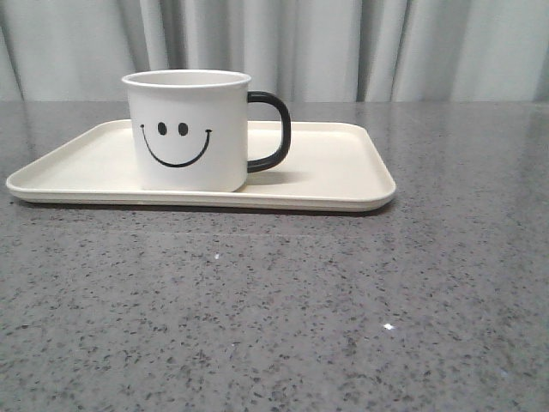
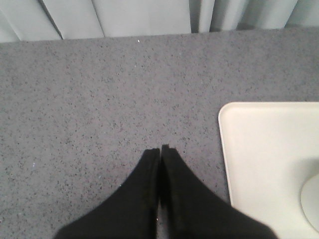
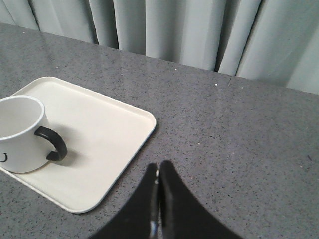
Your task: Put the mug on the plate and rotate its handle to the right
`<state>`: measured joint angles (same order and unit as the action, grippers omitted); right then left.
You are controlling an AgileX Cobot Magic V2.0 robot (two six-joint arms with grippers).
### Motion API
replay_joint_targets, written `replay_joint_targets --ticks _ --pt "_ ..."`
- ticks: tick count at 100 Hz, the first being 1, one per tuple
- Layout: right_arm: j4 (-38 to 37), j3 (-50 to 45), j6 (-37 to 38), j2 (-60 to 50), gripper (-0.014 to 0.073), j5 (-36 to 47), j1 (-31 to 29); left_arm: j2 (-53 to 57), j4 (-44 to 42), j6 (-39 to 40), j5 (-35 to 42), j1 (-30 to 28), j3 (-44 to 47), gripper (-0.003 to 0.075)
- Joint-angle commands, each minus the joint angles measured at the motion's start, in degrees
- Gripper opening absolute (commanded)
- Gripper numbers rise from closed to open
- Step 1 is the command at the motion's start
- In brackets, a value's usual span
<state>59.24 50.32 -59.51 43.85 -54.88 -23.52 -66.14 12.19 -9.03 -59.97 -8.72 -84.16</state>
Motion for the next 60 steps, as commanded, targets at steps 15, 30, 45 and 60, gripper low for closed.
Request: replay_joint_targets --ticks 15,30,45,60 --pt "2.74 1.21 -0.54 -0.32 -0.0110 1.68 -0.02 11.44 1.37 -3.90 25.72 4.79 16.61 -0.0020" --pt "2.74 1.21 -0.54 -0.32 -0.0110 1.68 -0.02 20.54 0.73 -4.78 44.44 11.12 34.94 -0.0020" --pt "2.74 1.21 -0.54 -0.32 -0.0110 1.68 -0.02 29.91 0.95 -4.67 57.44 15.08 52.68 -0.0020" --pt "2.74 1.21 -0.54 -0.32 -0.0110 1.68 -0.02 38.83 1.66 -3.97 67.67 16.12 67.29 -0.0020"
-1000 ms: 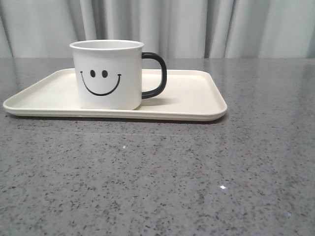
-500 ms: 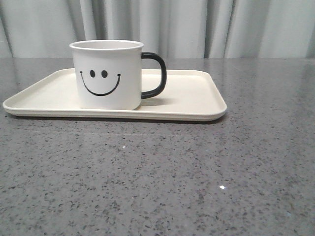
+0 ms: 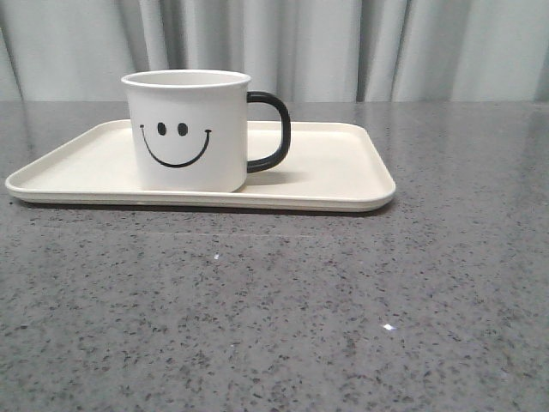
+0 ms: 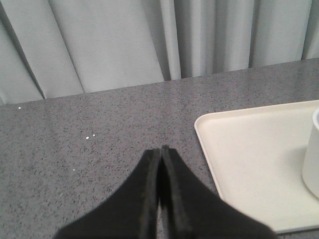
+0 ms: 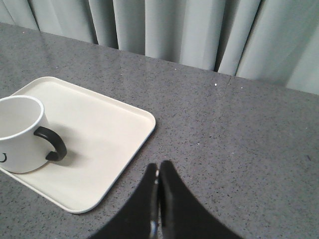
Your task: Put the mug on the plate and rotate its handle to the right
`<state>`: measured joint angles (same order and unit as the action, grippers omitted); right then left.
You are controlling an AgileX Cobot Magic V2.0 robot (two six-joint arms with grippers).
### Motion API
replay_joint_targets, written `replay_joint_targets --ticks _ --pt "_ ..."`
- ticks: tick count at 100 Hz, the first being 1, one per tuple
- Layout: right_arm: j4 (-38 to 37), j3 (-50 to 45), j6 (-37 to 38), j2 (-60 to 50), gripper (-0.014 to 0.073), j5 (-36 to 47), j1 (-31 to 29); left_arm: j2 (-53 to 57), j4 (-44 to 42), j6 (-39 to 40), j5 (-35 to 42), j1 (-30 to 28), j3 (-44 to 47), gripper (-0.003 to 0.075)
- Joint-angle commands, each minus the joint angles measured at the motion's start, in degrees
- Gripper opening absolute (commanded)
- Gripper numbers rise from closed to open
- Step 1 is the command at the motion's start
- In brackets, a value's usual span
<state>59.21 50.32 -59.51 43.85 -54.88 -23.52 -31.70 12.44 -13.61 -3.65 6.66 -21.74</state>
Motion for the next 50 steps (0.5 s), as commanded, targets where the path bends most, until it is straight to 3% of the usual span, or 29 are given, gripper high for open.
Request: replay_joint_targets --ticks 1,17,37,50 --pt "2.78 1.21 -0.54 -0.32 -0.0110 1.68 -0.02 4.83 1.55 0.61 12.37 0.73 5.44 -0.0020" --pt "2.78 1.21 -0.54 -0.32 -0.0110 1.68 -0.02 15.94 2.91 1.05 21.54 0.73 15.33 -0.0020" --pt "2.78 1.21 -0.54 -0.32 -0.0110 1.68 -0.02 28.44 2.66 1.05 20.80 0.73 19.68 -0.0020" --pt "2.78 1.21 -0.54 -0.32 -0.0110 1.68 -0.02 32.01 1.04 1.05 14.58 0.62 20.20 -0.0020"
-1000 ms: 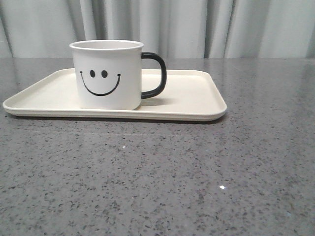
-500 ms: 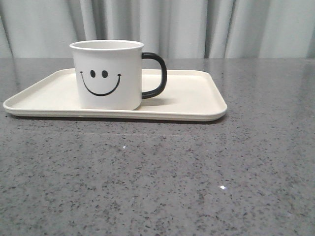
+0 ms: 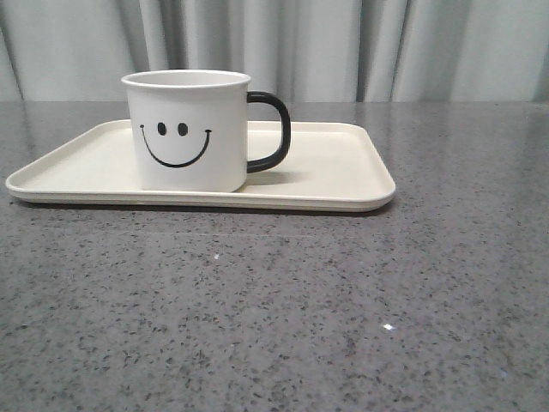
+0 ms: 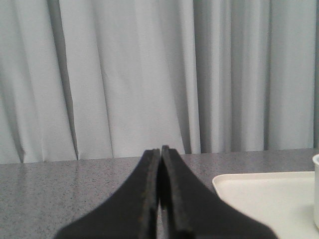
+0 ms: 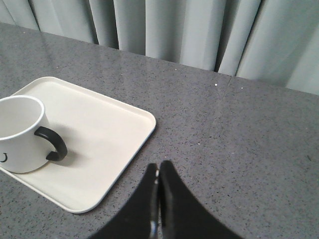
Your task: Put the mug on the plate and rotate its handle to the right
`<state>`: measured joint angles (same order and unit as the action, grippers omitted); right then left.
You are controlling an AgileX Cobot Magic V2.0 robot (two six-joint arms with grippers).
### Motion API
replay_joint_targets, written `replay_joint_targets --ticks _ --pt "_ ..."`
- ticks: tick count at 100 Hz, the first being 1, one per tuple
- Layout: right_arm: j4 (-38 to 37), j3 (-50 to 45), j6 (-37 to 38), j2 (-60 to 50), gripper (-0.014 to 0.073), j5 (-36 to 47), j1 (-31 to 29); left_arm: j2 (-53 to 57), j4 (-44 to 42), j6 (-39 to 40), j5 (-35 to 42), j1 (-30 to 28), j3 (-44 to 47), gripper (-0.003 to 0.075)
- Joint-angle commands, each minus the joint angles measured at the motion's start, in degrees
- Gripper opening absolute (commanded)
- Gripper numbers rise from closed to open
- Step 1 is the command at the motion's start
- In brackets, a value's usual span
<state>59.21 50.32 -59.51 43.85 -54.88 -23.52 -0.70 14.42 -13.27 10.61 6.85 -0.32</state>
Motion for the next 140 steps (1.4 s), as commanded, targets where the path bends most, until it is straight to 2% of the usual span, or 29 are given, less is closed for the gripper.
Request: replay_joint_targets --ticks 1,21,33,37,75,98,140 --pt "2.78 1.21 -0.54 -0.32 -0.0110 1.68 -0.02 1.26 -1.13 0.70 -0.02 0.44 -1.22 -0.0020" --pt "2.78 1.21 -0.54 -0.32 -0.0110 1.68 -0.02 2.37 -6.91 0.60 -6.19 0.44 -1.20 -0.0020" --pt "2.78 1.21 -0.54 -0.32 -0.0110 1.68 -0.02 2.63 -7.39 0.60 -3.90 0.44 0.97 -0.0020" --pt "2.78 1.21 -0.54 -0.32 -0.0110 1.68 -0.02 2.63 -7.39 0.60 -5.68 0.31 0.83 -0.0020" --pt "2.78 1.21 -0.54 -0.32 -0.0110 1.68 -0.02 2.63 -7.93 0.60 -4.88 -0.78 0.83 -0.0020" --pt "2.78 1.21 -0.54 -0.32 -0.0110 1.68 -0.02 2.63 -7.81 0.70 -4.88 -4.40 0.83 -0.0020" --pt "2.78 1.21 -0.54 -0.32 -0.0110 1.63 -0.02 2.63 -7.57 0.70 -4.88 -4.67 0.83 -0.0020"
